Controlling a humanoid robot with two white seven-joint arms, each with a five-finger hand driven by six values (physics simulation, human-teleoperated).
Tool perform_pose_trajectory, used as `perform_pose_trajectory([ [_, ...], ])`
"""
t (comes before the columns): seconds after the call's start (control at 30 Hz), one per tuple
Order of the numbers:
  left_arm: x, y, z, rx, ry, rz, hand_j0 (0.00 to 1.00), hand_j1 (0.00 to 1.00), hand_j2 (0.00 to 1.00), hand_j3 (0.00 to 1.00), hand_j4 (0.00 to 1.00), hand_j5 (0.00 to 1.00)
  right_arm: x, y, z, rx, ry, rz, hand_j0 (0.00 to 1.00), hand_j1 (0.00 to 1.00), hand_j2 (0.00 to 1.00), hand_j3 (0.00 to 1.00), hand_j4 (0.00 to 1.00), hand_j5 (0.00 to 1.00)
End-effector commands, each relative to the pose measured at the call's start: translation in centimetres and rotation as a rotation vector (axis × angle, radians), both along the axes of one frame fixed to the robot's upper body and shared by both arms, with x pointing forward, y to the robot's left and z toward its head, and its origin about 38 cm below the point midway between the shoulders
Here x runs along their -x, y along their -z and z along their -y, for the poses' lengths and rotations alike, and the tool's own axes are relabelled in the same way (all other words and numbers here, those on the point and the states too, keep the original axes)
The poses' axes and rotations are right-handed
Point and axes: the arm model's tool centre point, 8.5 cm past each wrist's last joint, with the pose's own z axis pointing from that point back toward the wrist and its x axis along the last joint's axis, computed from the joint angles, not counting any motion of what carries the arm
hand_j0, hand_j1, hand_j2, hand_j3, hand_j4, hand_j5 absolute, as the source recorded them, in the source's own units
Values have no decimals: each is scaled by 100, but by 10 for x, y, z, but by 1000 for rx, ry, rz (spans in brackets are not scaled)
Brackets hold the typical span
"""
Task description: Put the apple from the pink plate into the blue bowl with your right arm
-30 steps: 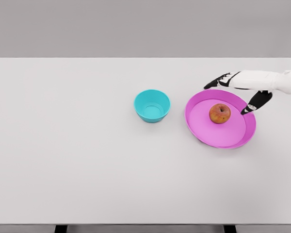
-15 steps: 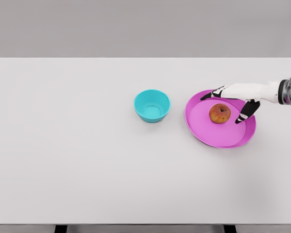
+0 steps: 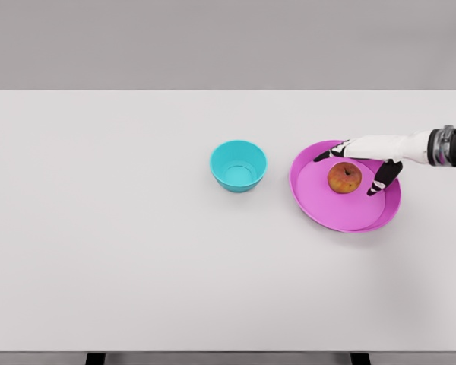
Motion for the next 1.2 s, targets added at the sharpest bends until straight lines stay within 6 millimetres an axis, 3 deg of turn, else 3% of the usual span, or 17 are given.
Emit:
perform_pose_trajectory([
  [0.0,0,0,0,0,0,0,100,100,100,100,100,100,0,0,-1,-3,2,-1,100,100,100,100,100,100],
  [0.7,0,0,0,0,-2,0,100,100,100,100,100,100,-5,11,-6,27,2,-5,100,100,100,100,100,100],
  [0.8,0,0,0,0,0,0,100,100,100,100,100,100,-5,13,-10,26,-7,-11,86,86,86,86,86,86],
  [0.93,0,0,0,0,0,0,100,100,100,100,100,100,-4,14,-10,32,-9,-15,77,77,77,77,77,77],
  [0.97,0,0,0,0,-2,0,100,100,100,100,100,100,-4,15,-9,45,-14,-13,69,69,69,69,69,69],
  [1.17,0,0,0,0,0,0,100,100,100,100,100,100,-2,17,-10,49,-18,-19,53,53,53,53,53,53],
])
